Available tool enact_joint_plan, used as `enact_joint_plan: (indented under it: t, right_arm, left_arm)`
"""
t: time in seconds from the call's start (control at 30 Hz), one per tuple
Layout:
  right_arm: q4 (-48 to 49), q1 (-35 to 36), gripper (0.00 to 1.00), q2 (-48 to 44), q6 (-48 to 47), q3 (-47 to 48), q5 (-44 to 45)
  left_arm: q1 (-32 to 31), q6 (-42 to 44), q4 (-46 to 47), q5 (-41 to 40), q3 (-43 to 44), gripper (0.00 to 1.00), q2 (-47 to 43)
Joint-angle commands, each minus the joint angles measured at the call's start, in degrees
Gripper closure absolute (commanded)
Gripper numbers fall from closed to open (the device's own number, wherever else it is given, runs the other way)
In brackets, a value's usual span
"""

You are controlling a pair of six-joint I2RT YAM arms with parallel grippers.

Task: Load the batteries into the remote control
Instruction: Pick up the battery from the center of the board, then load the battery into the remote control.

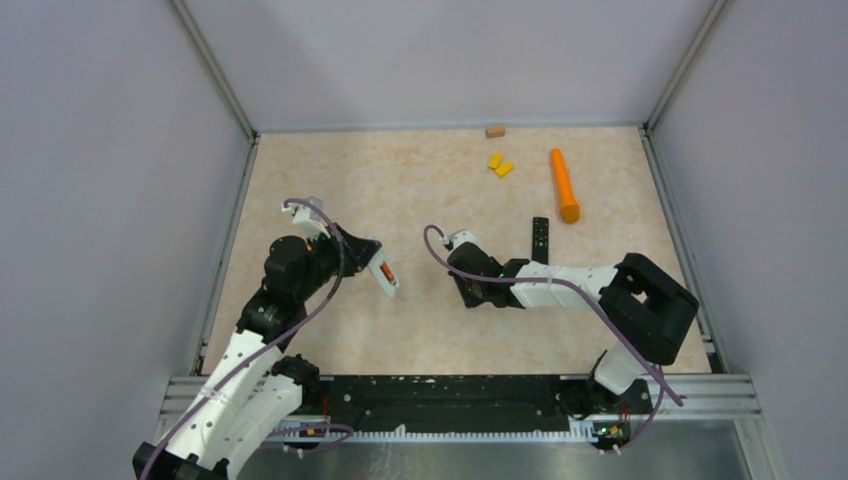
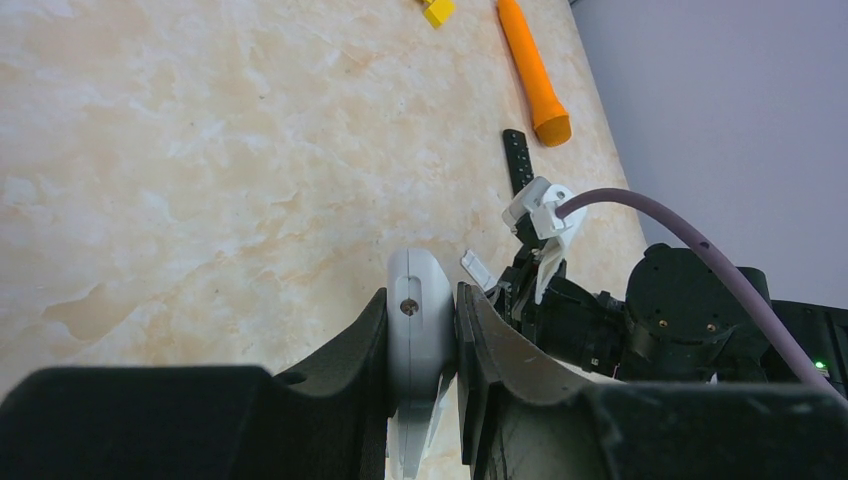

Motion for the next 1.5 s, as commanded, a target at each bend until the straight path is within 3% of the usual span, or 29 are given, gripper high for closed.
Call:
enact_joint_plan:
  t: [0.0, 0.2, 0.33, 0.57, 0.73, 0.87, 1.47]
  right_arm:
    - [-0.26, 0.54, 0.98, -0.08, 0.51, 2.29, 3.5]
    - [1.76, 0.47, 1.0, -9.4, 2.11, 1.07, 2.44]
    - [3.38, -0.16, 1.0, -18.83, 2.82, 0.29, -1.46]
    - [-1.08, -3.9, 1.0, -26.23, 4.2, 5.38, -13.89]
    - [0.84, -3.9, 1.0, -30.12, 1.8, 6.57, -23.51]
    - [0.16, -3.8, 1.0, -30.11, -0.02, 8.71, -28.09]
    - [-14.41, -3.46, 0.98, -22.03, -6.29, 20.75, -27.93]
  left_arm:
    - [0.37, 0.63, 2.5, 0.12, 2.27, 1.0, 0.7]
    - [0.39, -1.9, 6.47, 5.59, 1.87, 1.0, 3.24]
    - [0.38, -8.26, 13.75, 9.5, 0.37, 1.0, 5.82]
    - [0.28, -22.23, 39.31, 15.23, -5.88, 1.0, 13.36]
    - [-0.8, -27.18, 47.37, 17.75, -6.0, 1.0, 19.08]
    - [-2.58, -29.34, 48.22, 17.91, -4.37, 1.0, 21.93]
    - [-3.85, -37.55, 53.54, 24.08, -2.08, 1.0, 27.04]
